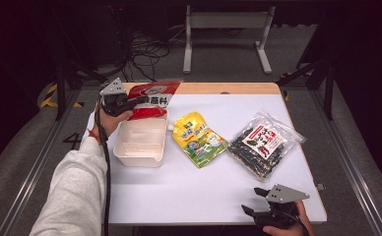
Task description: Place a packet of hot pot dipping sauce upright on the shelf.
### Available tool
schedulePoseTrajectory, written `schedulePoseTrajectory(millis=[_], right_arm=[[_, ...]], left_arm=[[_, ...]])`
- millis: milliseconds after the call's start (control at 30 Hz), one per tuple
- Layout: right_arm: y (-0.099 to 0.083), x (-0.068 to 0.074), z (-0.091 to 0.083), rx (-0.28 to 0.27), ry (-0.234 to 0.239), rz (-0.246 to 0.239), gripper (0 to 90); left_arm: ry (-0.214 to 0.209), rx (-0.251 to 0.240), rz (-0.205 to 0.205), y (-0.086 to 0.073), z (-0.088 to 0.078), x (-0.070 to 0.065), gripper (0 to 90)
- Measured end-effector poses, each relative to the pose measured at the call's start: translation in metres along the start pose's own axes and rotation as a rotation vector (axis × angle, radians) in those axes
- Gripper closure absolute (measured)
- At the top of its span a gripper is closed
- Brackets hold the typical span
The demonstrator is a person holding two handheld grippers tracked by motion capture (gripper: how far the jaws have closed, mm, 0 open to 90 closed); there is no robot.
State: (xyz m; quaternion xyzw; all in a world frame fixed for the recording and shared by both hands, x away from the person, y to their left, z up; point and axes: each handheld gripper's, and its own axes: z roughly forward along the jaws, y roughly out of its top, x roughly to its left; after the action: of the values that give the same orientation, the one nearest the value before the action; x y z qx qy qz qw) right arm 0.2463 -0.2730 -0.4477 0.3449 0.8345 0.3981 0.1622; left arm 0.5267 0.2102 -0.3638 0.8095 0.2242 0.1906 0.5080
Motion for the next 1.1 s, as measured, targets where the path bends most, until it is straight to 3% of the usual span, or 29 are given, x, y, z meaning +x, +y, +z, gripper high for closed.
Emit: schedulePoseTrajectory(millis=[167, 367, 467, 567, 667, 800, 933, 1100], right_arm=[[0.001, 0.000, 0.003, 0.006, 0.010, -0.002, 28.3], [0.001, 0.003, 0.003, 0.016, 0.030, -0.024, 28.6], [0.002, 0.002, 0.002, 0.015, 0.029, -0.025, 28.6], [0.002, 0.002, -0.001, 0.010, 0.028, -0.024, 28.5], [0.002, 0.002, -0.001, 0.009, 0.030, -0.026, 28.5], [0.002, 0.002, -0.001, 0.014, 0.034, -0.033, 28.2], [0.004, 0.005, 0.000, 0.011, 0.042, -0.036, 28.1], [0.006, 0.006, 0.001, 0.003, 0.042, -0.042, 28.1]], left_arm=[[-0.009, 0.000, -0.013, -0.003, 0.007, 0.003, 88.3], [-0.005, 0.000, -0.083, -0.009, 0.010, 0.003, 81.7], [-0.009, -0.005, -0.088, -0.010, 0.009, 0.002, 82.9], [0.021, 0.024, -0.090, -0.011, 0.002, 0.004, 81.4], [0.023, 0.034, -0.103, -0.014, -0.003, 0.004, 82.3], [0.046, 0.091, -0.069, -0.021, -0.004, 0.000, 87.6], [0.068, 0.129, -0.099, -0.030, -0.003, 0.005, 89.6], [0.058, 0.129, -0.111, -0.035, -0.002, 0.006, 89.6]])
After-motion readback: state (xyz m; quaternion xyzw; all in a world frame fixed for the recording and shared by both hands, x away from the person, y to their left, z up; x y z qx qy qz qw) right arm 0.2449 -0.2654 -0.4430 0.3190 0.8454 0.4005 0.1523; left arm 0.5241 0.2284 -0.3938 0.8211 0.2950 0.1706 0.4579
